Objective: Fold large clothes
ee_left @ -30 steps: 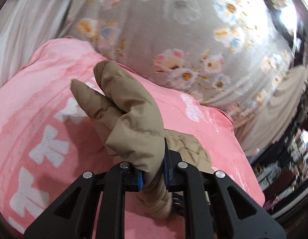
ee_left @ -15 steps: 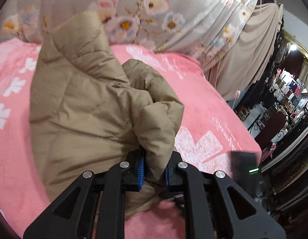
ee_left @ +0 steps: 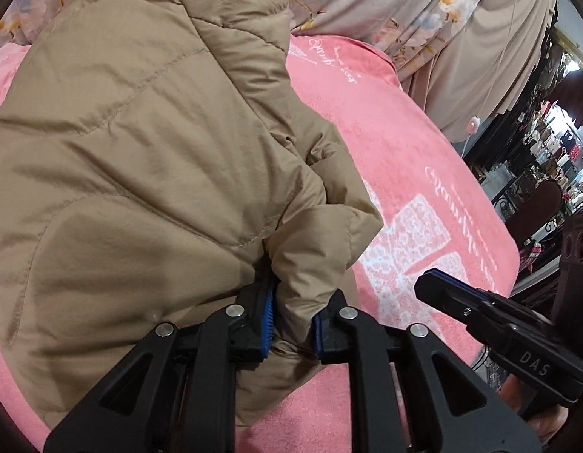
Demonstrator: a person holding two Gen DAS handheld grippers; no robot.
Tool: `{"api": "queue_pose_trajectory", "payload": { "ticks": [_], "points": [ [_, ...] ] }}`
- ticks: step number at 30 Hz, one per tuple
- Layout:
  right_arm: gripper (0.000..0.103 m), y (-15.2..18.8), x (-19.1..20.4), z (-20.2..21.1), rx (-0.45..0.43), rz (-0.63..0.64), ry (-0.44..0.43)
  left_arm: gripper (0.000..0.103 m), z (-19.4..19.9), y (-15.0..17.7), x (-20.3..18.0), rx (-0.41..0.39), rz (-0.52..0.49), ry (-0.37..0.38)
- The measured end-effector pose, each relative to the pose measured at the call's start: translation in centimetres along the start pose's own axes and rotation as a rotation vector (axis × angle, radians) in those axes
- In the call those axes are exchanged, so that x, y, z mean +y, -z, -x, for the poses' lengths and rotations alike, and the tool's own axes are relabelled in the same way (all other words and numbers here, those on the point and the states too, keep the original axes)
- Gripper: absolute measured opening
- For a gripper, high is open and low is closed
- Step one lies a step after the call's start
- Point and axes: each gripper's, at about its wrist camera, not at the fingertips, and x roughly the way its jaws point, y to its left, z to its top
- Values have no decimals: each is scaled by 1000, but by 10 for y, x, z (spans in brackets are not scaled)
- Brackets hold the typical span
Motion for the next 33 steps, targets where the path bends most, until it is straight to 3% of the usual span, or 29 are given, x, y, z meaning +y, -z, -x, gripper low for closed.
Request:
{"api": "queue_pose_trajectory", "payload": {
  "ticks": [4, 6, 9, 10, 11, 12, 14, 15, 20, 23, 28, 31, 33],
  "points": [
    [17, 0, -2, 6, -5, -6, 2, 17, 2, 2, -4, 15, -16, -25],
    [17, -3, 2, 11, -16, -4, 0, 23, 11, 2, -10, 12, -28, -24],
    [22, -12, 8, 20, -36, 5, 9, 51, 37, -1, -19, -6, -29, 31],
    [26, -16, 10, 24, -45, 8, 11, 72, 47, -1, -18, -19, -18, 67],
    [33, -23, 13, 29, -61, 10, 7, 83, 61, -1, -16, -41, 2, 114],
    [38, -29, 14, 33, -74, 13, -2, 86, 78, -1, -12, -75, 27, 156],
    [43, -42, 20, 42, -98, 16, -26, 87, 113, -5, 1, -142, 60, 194],
    [47, -53, 26, 46, -114, 7, -50, 87, 128, -9, 10, -178, 82, 178],
    [58, -105, 65, 43, -126, -12, -150, 87, 181, -38, 74, -320, 230, -69],
    [62, -132, 92, 20, -96, -4, -170, 87, 189, -60, 109, -339, 286, -196],
    [63, -163, 114, -47, 14, -88, -129, 87, 190, -79, 136, -336, 309, -277],
    [62, -164, 120, -82, 108, -96, -116, 87, 179, -88, 140, -320, 313, -276],
    [39, -162, 118, -96, 160, -114, -148, 87, 170, -90, 139, -309, 314, -276]
  ]
}}
